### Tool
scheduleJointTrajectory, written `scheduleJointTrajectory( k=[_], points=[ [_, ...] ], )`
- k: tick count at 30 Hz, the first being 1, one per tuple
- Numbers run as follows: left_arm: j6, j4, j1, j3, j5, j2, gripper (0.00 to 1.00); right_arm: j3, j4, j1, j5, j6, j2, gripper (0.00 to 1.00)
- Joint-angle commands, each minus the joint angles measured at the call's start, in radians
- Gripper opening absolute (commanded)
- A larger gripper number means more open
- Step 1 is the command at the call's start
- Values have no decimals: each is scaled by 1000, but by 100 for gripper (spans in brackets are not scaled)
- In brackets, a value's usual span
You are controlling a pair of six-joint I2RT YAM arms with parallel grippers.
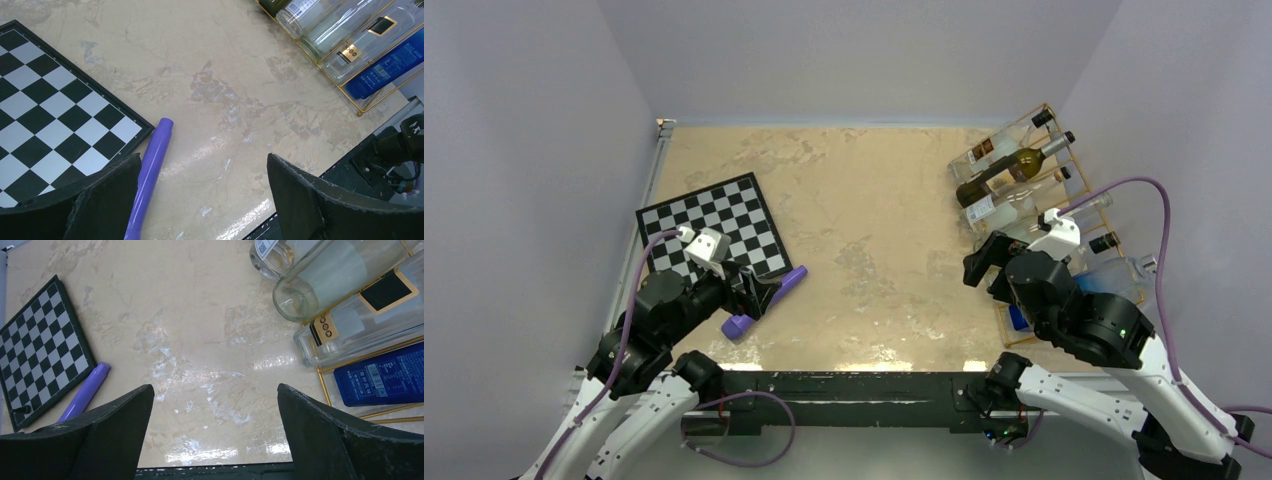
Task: Take the wine bottle off the wine rack
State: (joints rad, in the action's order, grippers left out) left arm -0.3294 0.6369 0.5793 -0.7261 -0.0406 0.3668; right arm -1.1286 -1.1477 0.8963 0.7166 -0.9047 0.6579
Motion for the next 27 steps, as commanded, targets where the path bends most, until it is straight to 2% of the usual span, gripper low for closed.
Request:
scheduleJointTrajectory(
  k=[1, 7, 11, 14, 17, 18, 27],
  points=[
    [7, -43, 4, 2, -10, -7, 99, -27, -2, -2, 56, -39, -11, 99],
    [7, -43, 4, 2, -12, -8, 99, -61, -56, -2, 155, -95, 4, 99],
    [8, -45, 4, 2, -15, -7, 99, -106, -197, -3, 325, -225, 38, 98],
    [9, -45, 4, 3, -18, -9, 99, -121, -348, -18, 464, -381, 84, 91],
    [9, -47, 4, 5, -22, -9, 99, -193, -631, -139, 535, -667, 180, 85],
    [9, -48, 4, 5, -25, -8, 99, -219, -666, -205, 539, -689, 211, 84],
    [7, -56, 5, 8, -67, 8, 99, -262, -664, -540, 625, -641, 380, 81]
  ],
)
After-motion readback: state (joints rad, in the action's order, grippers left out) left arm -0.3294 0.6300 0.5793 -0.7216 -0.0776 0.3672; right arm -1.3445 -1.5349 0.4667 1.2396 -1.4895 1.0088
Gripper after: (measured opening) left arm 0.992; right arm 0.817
